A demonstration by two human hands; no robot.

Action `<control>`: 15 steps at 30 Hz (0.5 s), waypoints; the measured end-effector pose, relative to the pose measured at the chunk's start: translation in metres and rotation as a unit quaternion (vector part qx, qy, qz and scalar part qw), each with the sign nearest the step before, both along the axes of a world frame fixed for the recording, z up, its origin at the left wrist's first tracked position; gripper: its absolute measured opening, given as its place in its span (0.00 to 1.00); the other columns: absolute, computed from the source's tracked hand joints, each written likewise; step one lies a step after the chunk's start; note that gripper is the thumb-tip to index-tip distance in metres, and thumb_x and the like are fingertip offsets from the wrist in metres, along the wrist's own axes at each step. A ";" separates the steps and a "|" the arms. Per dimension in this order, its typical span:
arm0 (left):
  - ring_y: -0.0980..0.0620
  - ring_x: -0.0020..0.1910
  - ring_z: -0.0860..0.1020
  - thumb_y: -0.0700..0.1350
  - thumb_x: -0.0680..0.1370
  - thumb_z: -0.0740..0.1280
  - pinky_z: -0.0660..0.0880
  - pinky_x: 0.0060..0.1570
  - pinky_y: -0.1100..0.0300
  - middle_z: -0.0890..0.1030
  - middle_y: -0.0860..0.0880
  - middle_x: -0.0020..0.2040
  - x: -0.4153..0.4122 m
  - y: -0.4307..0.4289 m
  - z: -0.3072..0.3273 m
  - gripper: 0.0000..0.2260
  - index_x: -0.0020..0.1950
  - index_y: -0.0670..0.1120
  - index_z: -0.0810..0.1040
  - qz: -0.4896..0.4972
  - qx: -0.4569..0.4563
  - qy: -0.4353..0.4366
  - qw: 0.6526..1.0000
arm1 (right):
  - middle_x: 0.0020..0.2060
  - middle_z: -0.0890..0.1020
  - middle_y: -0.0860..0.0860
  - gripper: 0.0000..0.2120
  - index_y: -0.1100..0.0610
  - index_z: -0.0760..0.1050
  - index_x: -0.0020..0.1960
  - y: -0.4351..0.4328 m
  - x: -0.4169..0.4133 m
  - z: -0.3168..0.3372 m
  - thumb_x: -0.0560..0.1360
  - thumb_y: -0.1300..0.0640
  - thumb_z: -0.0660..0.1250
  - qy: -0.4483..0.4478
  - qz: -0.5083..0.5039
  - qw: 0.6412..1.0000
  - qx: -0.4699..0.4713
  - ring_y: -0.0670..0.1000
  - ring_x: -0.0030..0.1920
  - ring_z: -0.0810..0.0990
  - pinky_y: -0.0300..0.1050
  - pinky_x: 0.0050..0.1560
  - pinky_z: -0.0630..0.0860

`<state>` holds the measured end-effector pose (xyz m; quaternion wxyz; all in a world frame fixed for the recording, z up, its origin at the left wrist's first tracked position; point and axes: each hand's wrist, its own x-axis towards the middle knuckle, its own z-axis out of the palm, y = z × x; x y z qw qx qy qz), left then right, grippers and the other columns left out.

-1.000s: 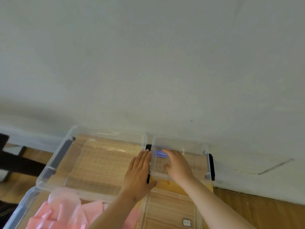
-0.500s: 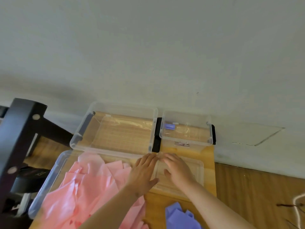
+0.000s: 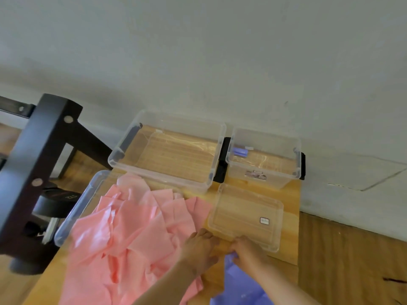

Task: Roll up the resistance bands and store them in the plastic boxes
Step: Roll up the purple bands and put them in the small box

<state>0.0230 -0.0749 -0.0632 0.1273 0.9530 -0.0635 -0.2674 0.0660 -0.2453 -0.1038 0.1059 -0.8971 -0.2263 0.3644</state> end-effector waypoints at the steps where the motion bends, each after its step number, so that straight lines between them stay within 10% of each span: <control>1: 0.51 0.71 0.63 0.51 0.75 0.66 0.62 0.63 0.57 0.71 0.51 0.68 -0.002 -0.003 -0.002 0.21 0.68 0.51 0.71 0.012 -0.008 0.006 1.000 | 0.55 0.79 0.53 0.12 0.56 0.79 0.52 0.000 -0.001 -0.002 0.72 0.62 0.62 -0.002 0.001 1.000 -0.001 0.54 0.59 0.77 0.42 0.48 0.69; 10: 0.48 0.65 0.72 0.61 0.66 0.55 0.69 0.61 0.57 0.75 0.50 0.65 -0.011 -0.015 -0.008 0.31 0.66 0.53 0.75 0.117 -0.072 0.059 0.989 | 0.46 0.80 0.48 0.07 0.53 0.78 0.49 0.000 0.002 0.009 0.75 0.58 0.63 -0.012 -0.054 0.996 0.073 0.51 0.50 0.77 0.42 0.45 0.68; 15: 0.48 0.53 0.78 0.44 0.74 0.71 0.71 0.49 0.65 0.80 0.46 0.51 0.003 -0.014 0.008 0.07 0.50 0.44 0.79 0.234 -0.188 0.023 0.953 | 0.46 0.83 0.49 0.06 0.52 0.81 0.50 0.012 0.026 0.053 0.75 0.56 0.66 -0.006 -0.104 0.985 0.134 0.50 0.49 0.80 0.43 0.49 0.74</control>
